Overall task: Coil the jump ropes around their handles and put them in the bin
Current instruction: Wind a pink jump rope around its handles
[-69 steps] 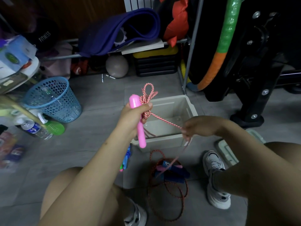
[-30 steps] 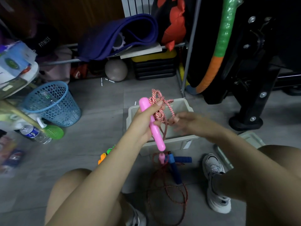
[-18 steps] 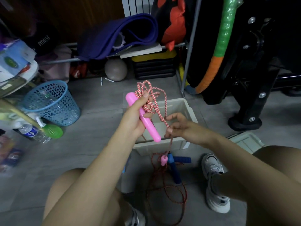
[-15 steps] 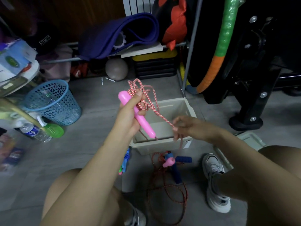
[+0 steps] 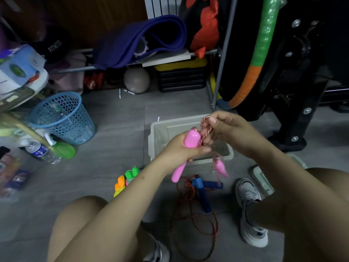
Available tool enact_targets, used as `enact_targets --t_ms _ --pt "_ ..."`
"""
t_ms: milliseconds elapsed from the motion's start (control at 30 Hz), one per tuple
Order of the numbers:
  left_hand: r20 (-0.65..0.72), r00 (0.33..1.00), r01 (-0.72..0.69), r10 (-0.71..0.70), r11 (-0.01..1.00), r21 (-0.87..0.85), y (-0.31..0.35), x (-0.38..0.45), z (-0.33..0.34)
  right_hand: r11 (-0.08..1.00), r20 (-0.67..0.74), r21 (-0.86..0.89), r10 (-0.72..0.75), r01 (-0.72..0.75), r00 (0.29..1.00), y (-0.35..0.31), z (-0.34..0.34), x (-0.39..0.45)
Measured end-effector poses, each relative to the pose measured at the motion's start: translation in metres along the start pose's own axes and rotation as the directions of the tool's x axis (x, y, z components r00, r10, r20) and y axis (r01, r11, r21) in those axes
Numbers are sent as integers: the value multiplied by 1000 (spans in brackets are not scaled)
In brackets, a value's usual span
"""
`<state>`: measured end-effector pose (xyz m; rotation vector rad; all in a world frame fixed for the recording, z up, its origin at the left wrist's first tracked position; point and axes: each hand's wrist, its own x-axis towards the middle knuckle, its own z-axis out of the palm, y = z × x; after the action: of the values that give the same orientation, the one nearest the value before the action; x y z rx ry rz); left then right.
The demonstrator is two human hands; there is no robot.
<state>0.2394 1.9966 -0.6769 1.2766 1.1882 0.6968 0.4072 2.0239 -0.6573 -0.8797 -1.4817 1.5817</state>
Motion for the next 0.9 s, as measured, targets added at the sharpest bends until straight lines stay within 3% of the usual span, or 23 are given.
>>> enact_targets --t_ms 133,267,433,533,700,900 --pt "-120 989 57 -85 975 -216 1 6 1 998 -155 -43 -56 50 986 2 -2 3" --pt "-141 973 82 -181 848 -523 8 8 -3 954 -275 -222 137 -202 951 17 -6 2" --pt "-96 968 99 -230 710 -698 13 12 -12 868 -135 -298 374 -398 917 33 -3 -6" --pt "-90 975 55 -201 618 -785 16 12 -16 828 -26 -380 435 -412 900 37 -1 -9" --pt "-54 986 26 -158 466 -884 21 11 -24 875 43 -222 450 -430 892 45 0 -7" --pt "-43 992 2 -116 367 -930 20 11 -34 878 58 -336 382 -342 923 46 3 -8"
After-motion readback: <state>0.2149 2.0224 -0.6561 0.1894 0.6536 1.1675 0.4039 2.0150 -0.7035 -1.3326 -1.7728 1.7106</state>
